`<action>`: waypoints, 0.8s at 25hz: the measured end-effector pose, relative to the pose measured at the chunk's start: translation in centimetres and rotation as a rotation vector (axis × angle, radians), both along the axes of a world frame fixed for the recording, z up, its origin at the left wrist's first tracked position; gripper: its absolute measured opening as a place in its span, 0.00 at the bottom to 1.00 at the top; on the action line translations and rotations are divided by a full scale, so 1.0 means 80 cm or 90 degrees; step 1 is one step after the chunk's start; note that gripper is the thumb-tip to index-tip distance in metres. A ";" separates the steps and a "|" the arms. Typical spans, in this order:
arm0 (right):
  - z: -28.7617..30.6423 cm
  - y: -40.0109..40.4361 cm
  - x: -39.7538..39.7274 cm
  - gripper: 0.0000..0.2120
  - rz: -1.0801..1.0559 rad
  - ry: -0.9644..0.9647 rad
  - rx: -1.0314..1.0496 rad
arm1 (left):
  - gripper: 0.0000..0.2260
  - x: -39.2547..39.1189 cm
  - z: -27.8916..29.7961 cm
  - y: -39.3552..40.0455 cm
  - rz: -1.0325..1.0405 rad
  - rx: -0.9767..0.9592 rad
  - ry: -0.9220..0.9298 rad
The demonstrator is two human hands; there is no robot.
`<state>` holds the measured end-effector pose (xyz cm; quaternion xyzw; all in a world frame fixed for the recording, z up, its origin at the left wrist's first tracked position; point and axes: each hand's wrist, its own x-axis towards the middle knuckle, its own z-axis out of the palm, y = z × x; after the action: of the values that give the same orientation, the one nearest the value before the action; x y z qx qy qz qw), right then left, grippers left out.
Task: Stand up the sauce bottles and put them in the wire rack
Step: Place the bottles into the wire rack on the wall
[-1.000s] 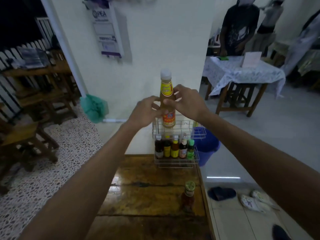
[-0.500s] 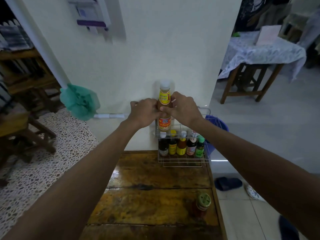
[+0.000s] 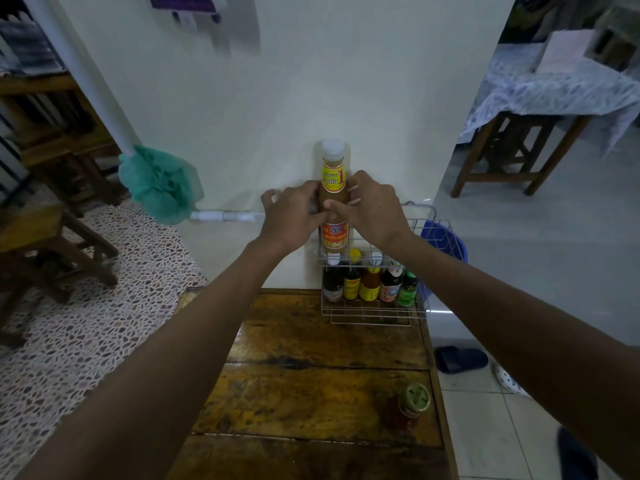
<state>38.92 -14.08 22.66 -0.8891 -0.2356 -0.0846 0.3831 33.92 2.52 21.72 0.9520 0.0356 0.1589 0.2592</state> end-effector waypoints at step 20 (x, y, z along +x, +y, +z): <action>-0.046 -0.006 0.007 0.36 0.057 -0.010 -0.019 | 0.29 -0.009 -0.030 -0.003 0.043 0.091 -0.054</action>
<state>39.47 -14.59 18.95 -0.8826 -0.2798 -0.0707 0.3711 33.17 2.25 19.35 0.9588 0.0449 0.2098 0.1864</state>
